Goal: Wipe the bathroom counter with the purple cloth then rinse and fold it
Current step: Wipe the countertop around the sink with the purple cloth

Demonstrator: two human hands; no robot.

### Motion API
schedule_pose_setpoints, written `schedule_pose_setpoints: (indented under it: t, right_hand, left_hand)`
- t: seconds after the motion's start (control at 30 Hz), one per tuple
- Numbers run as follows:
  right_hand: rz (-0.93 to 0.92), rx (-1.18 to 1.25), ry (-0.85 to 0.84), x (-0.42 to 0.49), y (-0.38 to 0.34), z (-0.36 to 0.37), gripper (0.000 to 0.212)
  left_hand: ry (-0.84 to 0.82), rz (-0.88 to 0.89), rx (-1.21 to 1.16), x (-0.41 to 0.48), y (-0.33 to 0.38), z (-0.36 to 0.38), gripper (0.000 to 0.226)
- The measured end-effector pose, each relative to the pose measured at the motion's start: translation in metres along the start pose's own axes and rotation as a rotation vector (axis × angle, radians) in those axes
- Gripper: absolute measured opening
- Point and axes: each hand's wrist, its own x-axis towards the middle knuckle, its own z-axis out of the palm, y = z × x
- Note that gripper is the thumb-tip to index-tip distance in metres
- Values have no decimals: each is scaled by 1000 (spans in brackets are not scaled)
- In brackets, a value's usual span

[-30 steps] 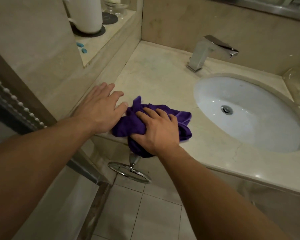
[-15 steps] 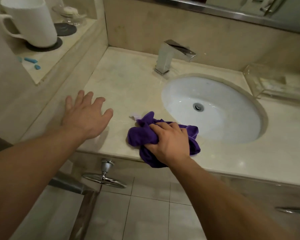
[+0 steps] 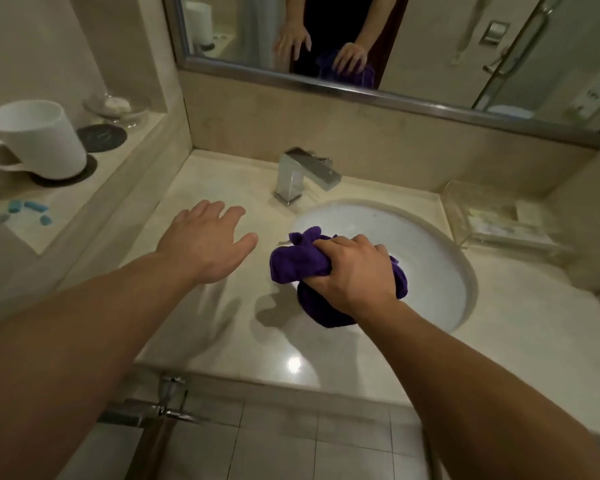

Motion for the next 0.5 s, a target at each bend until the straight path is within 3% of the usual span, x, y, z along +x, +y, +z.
schedule_pose_setpoints:
  t: [0.27, 0.5]
  right_hand:
    - [24, -51, 101, 23, 70, -70, 31]
    - [67, -98, 102, 39, 122, -83, 32]
  left_hand:
    - [51, 72, -32, 43, 79, -51, 60]
    - [23, 185, 4, 96, 131, -58, 61]
